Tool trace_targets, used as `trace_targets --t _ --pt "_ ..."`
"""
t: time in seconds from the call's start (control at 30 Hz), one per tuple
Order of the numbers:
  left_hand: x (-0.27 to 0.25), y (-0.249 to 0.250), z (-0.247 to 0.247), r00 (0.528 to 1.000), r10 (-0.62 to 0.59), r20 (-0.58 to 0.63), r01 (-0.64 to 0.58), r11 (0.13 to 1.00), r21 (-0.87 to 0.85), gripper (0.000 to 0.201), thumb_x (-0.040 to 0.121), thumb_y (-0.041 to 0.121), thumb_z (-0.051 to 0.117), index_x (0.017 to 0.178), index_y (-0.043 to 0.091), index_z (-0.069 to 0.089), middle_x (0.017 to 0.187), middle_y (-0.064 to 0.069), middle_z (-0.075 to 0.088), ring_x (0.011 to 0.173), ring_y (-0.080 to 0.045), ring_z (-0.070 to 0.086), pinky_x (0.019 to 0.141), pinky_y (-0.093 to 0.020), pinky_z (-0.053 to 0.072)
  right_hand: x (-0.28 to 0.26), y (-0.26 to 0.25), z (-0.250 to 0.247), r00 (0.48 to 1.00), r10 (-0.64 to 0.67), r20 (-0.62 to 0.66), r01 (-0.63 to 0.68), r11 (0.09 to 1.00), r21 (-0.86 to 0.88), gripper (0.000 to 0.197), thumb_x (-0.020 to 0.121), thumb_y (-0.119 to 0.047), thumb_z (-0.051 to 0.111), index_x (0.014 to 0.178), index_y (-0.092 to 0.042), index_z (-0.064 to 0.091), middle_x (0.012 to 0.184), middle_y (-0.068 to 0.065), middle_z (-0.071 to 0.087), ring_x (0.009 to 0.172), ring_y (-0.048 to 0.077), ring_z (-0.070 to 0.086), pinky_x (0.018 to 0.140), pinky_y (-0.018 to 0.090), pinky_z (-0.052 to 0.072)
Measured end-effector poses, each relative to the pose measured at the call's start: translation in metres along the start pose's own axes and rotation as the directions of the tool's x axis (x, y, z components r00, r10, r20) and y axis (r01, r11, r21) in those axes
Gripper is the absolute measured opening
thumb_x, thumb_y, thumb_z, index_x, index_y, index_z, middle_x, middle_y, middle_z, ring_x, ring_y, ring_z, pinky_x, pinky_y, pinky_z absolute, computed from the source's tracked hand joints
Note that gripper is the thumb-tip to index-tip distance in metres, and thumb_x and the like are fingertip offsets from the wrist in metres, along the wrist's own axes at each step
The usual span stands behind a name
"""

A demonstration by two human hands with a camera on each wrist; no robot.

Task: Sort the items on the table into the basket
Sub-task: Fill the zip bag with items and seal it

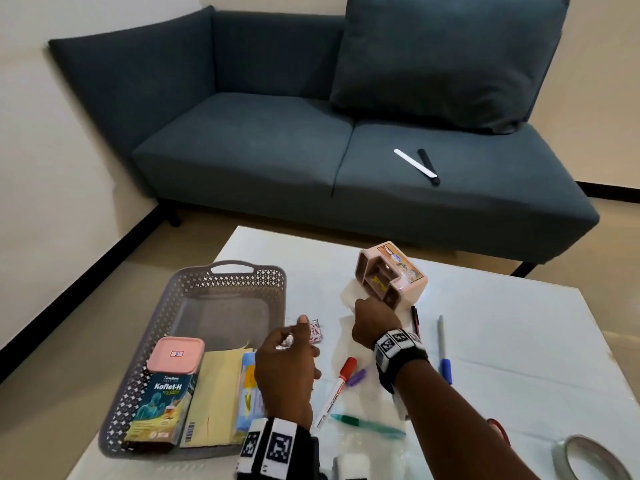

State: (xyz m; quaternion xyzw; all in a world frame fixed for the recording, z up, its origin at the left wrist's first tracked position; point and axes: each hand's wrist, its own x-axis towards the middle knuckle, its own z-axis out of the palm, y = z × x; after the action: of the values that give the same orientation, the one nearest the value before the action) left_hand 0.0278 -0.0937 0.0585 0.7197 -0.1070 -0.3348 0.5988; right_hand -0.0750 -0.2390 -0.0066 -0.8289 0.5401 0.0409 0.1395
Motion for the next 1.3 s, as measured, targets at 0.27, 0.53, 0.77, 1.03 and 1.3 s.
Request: trace_targets --t 0.27,0.53,0.77,1.03,1.3 --pt "-0.013 0.022 0.047 0.895 0.297 0.334 -0.447 0.589 0.673 0.033 0.085 0.017 0.055 0.117 0.024 0.063 0.11 -0.005 0.069 0.101 -0.024 0.065 0.08 -0.026 0.047 -0.05 0.045 -0.009 0.9 0.32 -0.296 -0.048 0.748 0.662 0.019 0.097 -0.018 0.053 0.092 -0.007 0.067 0.096 0.015 0.071 0.09 0.034 0.063 0.069 0.023 0.034" --pt "0.029 -0.039 0.079 0.816 -0.016 0.577 -0.566 -0.219 0.795 0.058 0.095 0.038 0.039 0.134 -0.005 0.043 0.136 -0.03 0.043 0.122 -0.038 0.045 0.096 -0.046 0.035 -0.106 0.071 -0.023 0.834 0.549 -0.061 0.015 0.087 0.996 0.038 0.094 -0.039 0.055 0.07 -0.01 0.057 0.057 0.006 0.045 0.047 0.017 0.038 0.046 0.021 0.03" --pt "0.034 -0.065 0.064 0.858 0.089 0.506 -0.51 0.039 0.859 0.053 0.079 0.063 0.058 0.113 0.023 0.05 0.114 -0.003 0.048 0.103 -0.014 0.061 0.089 -0.026 0.049 -0.135 0.069 -0.029 0.826 0.551 0.121 -0.007 -0.205 0.979 0.032 0.097 -0.027 0.057 0.072 -0.007 0.057 0.05 0.005 0.037 0.039 0.015 0.031 0.047 0.018 0.022" --pt "0.029 -0.045 0.069 0.883 0.069 0.465 -0.47 0.142 0.871 0.068 0.07 0.052 0.075 0.118 0.012 0.049 0.117 -0.006 0.055 0.108 -0.018 0.06 0.088 -0.025 0.05 -0.143 0.055 -0.035 0.846 0.492 0.204 0.043 -0.444 0.895 0.032 0.097 -0.025 0.056 0.076 -0.002 0.049 0.054 0.006 0.031 0.042 0.011 0.024 0.047 0.017 0.016" --pt "-0.011 -0.012 0.071 0.883 0.071 0.464 -0.359 0.74 0.569 0.036 0.094 0.028 0.051 0.075 0.0 0.066 0.072 -0.015 0.07 0.079 -0.035 0.069 0.069 -0.033 0.05 -0.176 0.049 -0.068 0.837 0.505 0.211 0.141 -0.572 0.808 0.034 0.095 -0.032 0.059 0.075 -0.007 0.048 0.053 0.005 0.028 0.04 0.013 0.022 0.041 0.019 0.017"
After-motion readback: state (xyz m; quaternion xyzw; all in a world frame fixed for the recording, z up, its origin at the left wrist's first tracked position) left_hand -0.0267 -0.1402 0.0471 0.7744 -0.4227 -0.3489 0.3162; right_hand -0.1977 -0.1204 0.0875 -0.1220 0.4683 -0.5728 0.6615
